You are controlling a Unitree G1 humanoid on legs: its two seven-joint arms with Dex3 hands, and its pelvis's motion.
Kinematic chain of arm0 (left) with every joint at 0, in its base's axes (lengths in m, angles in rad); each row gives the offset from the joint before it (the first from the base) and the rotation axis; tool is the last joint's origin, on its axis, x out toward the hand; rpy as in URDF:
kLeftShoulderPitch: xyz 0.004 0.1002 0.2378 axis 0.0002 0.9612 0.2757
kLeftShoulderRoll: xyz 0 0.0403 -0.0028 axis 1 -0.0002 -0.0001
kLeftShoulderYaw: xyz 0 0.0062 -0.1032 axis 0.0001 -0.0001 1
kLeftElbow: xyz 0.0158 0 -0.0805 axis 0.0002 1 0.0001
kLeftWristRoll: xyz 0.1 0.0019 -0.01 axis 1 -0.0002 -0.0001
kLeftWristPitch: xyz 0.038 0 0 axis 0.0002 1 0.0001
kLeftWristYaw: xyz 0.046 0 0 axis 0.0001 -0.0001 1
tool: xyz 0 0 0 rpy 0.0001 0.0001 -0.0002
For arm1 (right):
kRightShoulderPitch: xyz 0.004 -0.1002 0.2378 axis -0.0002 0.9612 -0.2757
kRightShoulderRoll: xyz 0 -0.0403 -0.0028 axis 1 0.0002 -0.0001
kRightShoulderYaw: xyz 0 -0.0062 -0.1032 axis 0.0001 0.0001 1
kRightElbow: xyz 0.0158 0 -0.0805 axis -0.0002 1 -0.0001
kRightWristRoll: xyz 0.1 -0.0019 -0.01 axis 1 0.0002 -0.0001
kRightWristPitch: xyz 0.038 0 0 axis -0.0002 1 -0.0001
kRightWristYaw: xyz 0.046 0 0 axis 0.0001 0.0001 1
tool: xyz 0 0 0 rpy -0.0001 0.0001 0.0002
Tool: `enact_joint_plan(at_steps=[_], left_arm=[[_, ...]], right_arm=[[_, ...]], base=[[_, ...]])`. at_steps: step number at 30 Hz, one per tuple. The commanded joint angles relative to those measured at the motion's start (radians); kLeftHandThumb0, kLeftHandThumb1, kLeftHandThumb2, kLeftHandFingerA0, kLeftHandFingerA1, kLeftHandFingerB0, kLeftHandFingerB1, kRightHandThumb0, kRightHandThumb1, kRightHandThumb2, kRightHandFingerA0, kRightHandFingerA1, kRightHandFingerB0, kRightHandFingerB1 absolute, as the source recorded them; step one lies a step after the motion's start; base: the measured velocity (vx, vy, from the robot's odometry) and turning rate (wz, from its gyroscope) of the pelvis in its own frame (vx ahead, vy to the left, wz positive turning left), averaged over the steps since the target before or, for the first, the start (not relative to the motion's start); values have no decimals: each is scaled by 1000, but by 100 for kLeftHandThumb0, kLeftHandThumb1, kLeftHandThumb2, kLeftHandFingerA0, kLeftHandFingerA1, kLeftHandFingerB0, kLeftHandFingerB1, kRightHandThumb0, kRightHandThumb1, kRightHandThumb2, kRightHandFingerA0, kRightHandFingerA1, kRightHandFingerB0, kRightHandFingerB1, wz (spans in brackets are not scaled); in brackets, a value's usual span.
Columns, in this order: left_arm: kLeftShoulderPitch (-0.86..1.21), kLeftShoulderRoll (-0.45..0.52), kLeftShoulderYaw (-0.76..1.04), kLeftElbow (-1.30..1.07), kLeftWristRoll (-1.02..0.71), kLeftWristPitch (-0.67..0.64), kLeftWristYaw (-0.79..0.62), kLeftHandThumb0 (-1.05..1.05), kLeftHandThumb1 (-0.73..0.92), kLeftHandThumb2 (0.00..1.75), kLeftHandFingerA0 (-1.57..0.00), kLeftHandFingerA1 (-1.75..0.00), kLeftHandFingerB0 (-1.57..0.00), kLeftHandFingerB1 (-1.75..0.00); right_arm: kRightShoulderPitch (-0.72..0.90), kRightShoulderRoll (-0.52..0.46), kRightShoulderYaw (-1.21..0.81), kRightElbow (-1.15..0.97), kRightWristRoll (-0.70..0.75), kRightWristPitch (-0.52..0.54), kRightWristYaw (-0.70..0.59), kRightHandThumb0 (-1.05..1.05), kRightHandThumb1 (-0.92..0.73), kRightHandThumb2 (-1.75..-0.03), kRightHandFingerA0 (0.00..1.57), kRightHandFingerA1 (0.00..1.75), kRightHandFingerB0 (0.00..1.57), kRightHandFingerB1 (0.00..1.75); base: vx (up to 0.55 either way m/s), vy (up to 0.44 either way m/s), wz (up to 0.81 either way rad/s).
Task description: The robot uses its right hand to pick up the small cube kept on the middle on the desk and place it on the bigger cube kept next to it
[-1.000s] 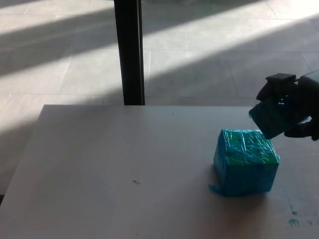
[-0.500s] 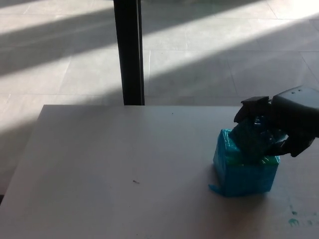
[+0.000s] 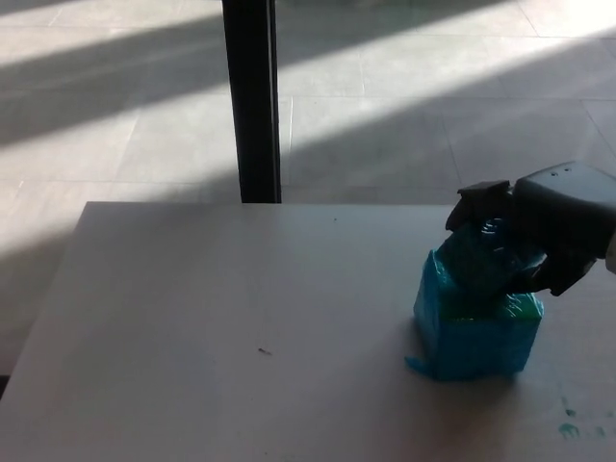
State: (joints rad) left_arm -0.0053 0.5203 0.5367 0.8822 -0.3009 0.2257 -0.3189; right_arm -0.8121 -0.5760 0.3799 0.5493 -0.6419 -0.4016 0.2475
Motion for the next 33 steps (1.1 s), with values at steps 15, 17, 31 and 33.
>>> enact_joint_plan(at_steps=[15,17,31,33], left_arm=[[-18,24,16,-6,-18,28,5,-96,74,79,-33,-50,-28,-39],[-24,27,13,13,-13,17,5,-96,74,79,-34,-50,-28,-39],[-20,26,12,4,-15,22,1,-97,75,79,-32,-49,-27,-38],[-4,27,2,-19,-7,15,-9,-97,75,79,-34,-52,-28,-39]], right_arm=[[8,-24,66,-127,-93,118,139,-73,-42,-81,0,16,0,16],[10,-29,70,-143,-100,120,140,-81,-46,-78,0,0,0,3],[-18,-93,44,-220,-139,146,162,-81,-50,-85,0,7,0,0],[-39,-101,28,-223,-136,152,170,-85,-50,-87,0,9,0,0]], base=[[0,0,0],[0,0,0],[0,0,0],[0,0,0]])
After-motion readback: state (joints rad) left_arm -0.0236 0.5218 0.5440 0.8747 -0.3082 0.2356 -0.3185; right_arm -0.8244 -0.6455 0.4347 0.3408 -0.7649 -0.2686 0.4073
